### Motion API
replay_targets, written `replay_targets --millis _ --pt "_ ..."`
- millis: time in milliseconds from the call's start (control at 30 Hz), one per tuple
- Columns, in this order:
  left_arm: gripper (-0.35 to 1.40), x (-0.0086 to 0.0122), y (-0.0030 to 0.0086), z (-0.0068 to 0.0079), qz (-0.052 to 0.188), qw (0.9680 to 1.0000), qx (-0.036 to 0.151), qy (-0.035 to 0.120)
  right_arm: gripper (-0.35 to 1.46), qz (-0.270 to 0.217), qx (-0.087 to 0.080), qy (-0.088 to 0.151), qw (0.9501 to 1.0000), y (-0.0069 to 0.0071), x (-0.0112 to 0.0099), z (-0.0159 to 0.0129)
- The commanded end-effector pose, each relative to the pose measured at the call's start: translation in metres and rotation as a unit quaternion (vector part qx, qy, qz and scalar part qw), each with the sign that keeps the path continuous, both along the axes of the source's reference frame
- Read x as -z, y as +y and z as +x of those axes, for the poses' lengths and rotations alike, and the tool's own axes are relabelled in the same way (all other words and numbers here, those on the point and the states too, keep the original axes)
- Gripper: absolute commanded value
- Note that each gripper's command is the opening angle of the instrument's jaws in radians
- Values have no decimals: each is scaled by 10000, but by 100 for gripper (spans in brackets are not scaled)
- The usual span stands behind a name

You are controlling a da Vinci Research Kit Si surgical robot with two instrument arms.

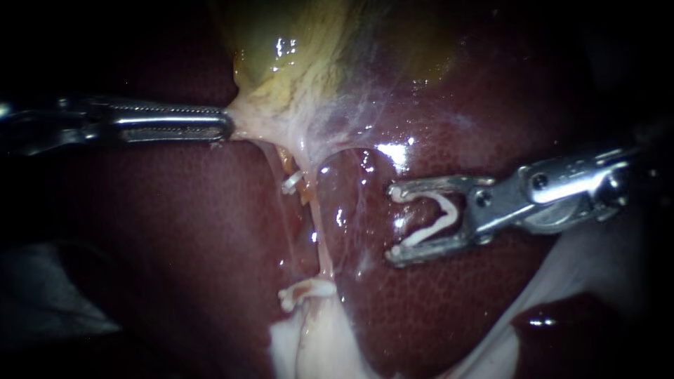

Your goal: Clipping first clip right tube

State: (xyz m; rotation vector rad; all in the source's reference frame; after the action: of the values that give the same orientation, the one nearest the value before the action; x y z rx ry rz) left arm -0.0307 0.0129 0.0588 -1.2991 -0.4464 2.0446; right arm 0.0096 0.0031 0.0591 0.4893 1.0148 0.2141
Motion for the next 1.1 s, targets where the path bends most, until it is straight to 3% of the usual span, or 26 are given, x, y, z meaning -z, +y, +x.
replay_targets --millis 33,200,333,667,867,1033,1100 --pt "-35 1 0 -1 0 10000 3 4 50 61 -30 18 10000 -2 -5 4" --pt "-35 3 -2 -2 0 10000 9 8 50 435 -144 5 9989 -14 -35 27" --pt "-35 3 -2 -2 0 10000 10 9 50 695 -131 10 9975 -26 -61 44" --pt "-35 5 -3 -3 0 10000 14 11 50 1479 -239 444 9877 -47 -101 80" --pt "-35 5 -3 -4 0 10000 16 12 50 2078 -241 885 9739 -55 -105 86" --pt "-35 5 -3 -4 0 10000 15 12 49 2561 -190 1360 9568 -59 -95 88" --pt "-35 5 -3 -4 0 10000 15 12 48 2653 -124 1466 9529 -61 -87 89"
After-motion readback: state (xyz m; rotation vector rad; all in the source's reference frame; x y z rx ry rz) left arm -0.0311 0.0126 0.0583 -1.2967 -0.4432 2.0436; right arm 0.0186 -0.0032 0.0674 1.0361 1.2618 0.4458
